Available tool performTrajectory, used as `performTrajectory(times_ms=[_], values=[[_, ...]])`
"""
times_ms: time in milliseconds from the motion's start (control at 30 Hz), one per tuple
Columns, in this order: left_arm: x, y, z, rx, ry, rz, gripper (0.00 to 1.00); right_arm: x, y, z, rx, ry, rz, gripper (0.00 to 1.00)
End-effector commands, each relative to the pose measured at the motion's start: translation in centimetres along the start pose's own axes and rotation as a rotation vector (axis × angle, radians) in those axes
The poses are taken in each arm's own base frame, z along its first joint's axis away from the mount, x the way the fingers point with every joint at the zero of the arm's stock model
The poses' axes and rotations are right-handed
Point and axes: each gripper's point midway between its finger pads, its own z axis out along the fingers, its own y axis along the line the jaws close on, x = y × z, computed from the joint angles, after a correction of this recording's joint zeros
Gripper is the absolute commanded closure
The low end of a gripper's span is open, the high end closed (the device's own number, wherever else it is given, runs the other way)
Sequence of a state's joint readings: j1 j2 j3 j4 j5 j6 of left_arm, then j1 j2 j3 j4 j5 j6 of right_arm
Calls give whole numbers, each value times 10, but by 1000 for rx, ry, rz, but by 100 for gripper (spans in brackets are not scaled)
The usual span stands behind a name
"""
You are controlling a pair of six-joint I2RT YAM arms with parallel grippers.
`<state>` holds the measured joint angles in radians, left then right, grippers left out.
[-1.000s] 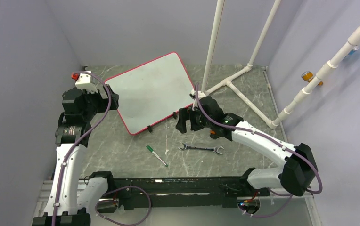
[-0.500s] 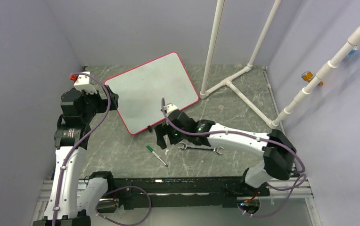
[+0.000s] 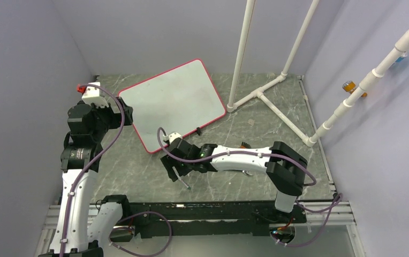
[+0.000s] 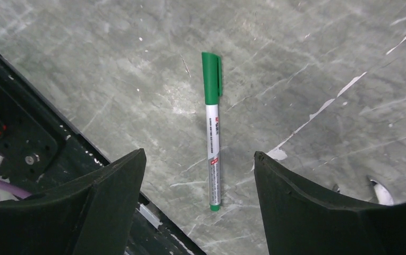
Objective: Write a sentence on the whiteboard
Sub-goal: Pick up the whiteboard marker at the center of the board.
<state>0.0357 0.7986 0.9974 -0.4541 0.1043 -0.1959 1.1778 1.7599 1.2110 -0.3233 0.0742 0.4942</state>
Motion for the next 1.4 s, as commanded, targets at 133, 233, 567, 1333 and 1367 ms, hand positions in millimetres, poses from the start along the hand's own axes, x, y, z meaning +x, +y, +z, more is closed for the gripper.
performTrajectory(times_ms=[133,233,567,1333,1367], values=[[-20,0,-8,-10,-64,19,1,19,0,15,42,58,-31,32],[-20,0,-8,-10,-66,19,1,30,-2,22,66,86,-46,39],[-19,0,-8,-11,-65,19,1,55,-13,43,162,167,-99,63],[-15,-78,-14,445,-53,92,9,-10,1,-34,80,-74,-191,100],[-14,-85,-14,487,-43,89,10,-15,2,-41,69,-97,-192,100]])
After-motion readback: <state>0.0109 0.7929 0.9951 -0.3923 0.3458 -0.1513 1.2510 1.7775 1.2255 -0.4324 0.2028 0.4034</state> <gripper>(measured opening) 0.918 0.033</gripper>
